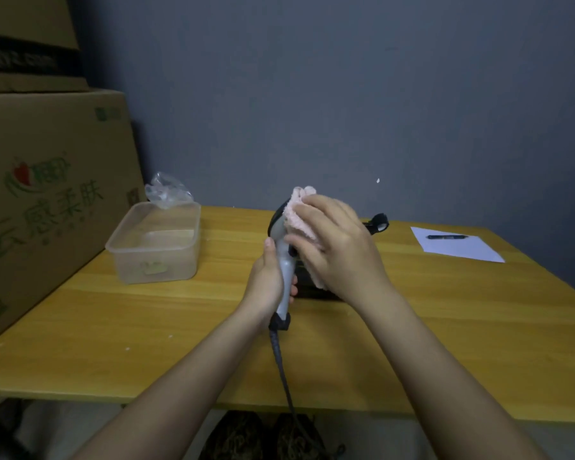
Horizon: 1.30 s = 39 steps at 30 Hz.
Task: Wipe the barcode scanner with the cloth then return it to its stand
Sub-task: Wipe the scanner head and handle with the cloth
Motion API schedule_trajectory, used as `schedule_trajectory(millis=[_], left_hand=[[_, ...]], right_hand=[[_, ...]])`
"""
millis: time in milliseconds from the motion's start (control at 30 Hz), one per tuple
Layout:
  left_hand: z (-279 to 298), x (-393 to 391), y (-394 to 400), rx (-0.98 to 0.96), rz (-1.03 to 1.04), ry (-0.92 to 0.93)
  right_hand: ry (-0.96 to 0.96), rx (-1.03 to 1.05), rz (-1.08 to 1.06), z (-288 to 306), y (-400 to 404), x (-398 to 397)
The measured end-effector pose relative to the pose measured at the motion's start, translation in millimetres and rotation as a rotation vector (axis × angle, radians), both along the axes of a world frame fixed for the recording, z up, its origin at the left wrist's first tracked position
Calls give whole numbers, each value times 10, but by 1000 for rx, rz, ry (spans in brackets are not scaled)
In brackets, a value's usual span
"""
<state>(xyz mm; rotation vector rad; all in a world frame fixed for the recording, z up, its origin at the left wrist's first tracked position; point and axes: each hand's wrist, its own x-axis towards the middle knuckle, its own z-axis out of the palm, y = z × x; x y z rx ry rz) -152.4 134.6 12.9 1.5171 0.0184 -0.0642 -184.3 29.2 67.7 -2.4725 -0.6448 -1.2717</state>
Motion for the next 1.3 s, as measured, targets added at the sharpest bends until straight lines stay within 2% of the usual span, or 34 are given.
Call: schedule_trajectory(millis=[133, 300, 367, 500, 633, 800, 900, 967, 1033, 1100, 1200, 1300], left_hand=[[43, 35, 26, 10, 2, 11], [58, 99, 54, 10, -11, 17], [42, 78, 26, 36, -12, 6], [35, 53, -15, 181, 27, -94], [21, 56, 30, 176, 37, -131], [9, 81, 102, 124, 47, -96], [18, 72, 161, 176, 55, -159], [31, 50, 175, 215, 71, -204], [38, 53, 153, 268, 87, -250], [24, 76, 104, 288, 89, -265], [2, 92, 63, 264, 89, -242], [-22, 107, 113, 250, 85, -235]], right_hand=[[177, -84, -52, 130, -90, -51], [234, -133, -194, 257, -194, -126], [229, -77, -172, 272, -131, -155], [159, 191, -13, 263, 44, -132], [2, 16, -208, 121, 45, -55], [76, -123, -421, 206, -2, -51], [217, -275, -398, 323, -55, -118], [264, -211, -270, 364, -114, -158], [246, -22, -130, 376, -85, -177], [207, 131, -78, 350, -41, -115], [82, 115, -193, 197, -39, -13], [69, 40, -306, 48, -106, 0]])
